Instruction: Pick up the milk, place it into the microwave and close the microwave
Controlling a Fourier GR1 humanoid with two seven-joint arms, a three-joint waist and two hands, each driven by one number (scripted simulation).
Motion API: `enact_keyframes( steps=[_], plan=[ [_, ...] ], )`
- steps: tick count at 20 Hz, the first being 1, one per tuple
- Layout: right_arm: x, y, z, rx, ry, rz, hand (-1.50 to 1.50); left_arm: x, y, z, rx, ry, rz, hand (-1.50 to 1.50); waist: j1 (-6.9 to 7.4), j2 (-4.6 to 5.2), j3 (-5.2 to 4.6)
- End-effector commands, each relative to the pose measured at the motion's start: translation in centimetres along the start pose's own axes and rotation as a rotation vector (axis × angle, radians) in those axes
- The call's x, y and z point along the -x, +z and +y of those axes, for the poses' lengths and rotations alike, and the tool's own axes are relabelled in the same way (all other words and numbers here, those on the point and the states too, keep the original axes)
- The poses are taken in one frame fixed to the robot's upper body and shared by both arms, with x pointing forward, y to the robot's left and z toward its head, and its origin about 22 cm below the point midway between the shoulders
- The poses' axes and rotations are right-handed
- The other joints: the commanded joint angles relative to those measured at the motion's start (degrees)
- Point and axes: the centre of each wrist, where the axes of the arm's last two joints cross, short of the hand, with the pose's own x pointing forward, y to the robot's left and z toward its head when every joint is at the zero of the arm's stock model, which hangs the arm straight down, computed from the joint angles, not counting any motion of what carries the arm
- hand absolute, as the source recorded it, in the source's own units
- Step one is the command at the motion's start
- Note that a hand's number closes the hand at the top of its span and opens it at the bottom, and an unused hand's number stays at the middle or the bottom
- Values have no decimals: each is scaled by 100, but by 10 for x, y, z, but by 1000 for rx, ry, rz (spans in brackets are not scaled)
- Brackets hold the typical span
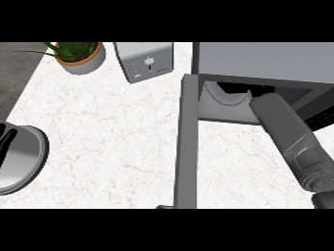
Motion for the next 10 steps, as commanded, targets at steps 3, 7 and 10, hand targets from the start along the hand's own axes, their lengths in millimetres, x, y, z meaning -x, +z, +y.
enact_keyframes(
  steps=[3, 7, 10],
  plan=[
    [-11, 7, 17, -70, -13, -1, -150, -1, 10, -3, 6, -9, 15, -150, 20, -24, 0],
    [-26, 8, 29, -54, -29, -8, -150, 3, 1, -4, -3, -22, 0, -150, -32, -9, -2],
    [-29, 0, 21, 2, -61, 8, -150, 3, 0, -14, -3, -17, -9, -150, -68, -17, 1]
  ],
)
